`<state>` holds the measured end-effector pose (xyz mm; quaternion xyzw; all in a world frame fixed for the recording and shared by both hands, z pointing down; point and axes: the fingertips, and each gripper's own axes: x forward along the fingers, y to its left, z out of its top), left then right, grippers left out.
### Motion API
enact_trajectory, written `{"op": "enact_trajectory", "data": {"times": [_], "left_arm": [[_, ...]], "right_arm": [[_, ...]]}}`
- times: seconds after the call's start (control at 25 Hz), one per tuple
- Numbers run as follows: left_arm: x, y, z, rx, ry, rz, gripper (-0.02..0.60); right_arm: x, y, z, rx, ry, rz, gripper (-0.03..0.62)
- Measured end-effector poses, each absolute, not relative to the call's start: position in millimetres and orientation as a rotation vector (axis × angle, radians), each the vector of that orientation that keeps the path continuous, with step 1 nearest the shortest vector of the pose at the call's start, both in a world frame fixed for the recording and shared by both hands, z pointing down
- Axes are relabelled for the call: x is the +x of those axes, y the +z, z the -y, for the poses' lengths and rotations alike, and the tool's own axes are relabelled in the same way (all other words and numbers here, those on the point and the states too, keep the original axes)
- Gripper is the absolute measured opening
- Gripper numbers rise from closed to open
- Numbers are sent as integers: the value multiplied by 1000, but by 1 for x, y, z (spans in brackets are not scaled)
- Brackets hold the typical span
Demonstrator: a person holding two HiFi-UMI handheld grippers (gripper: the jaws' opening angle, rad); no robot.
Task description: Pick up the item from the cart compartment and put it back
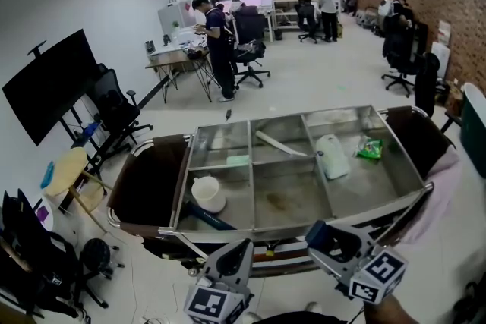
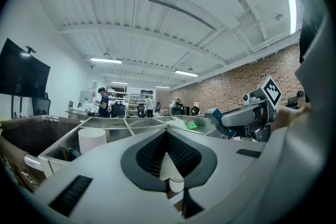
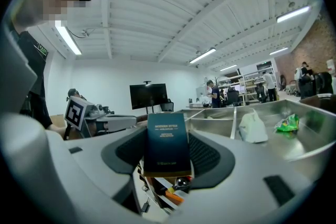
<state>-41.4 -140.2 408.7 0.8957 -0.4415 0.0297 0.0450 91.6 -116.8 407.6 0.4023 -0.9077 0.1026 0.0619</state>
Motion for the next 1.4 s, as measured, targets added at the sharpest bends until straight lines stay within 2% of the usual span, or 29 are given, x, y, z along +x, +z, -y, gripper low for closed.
{"op": "enact_trajectory", "data": {"times": [0.4,1.04,1.4], "left_arm": [[-40,407,136,2749,89,1343,0],[-41,417,129,2735,115,1334,0],[-45,419,127,2726,108,1343,0]], "right_arm": [[93,394,137,1224,227,2717,267],[80,379,241,1171,96,2538,268],[63,422,299,1059,144,2374,268]]}}
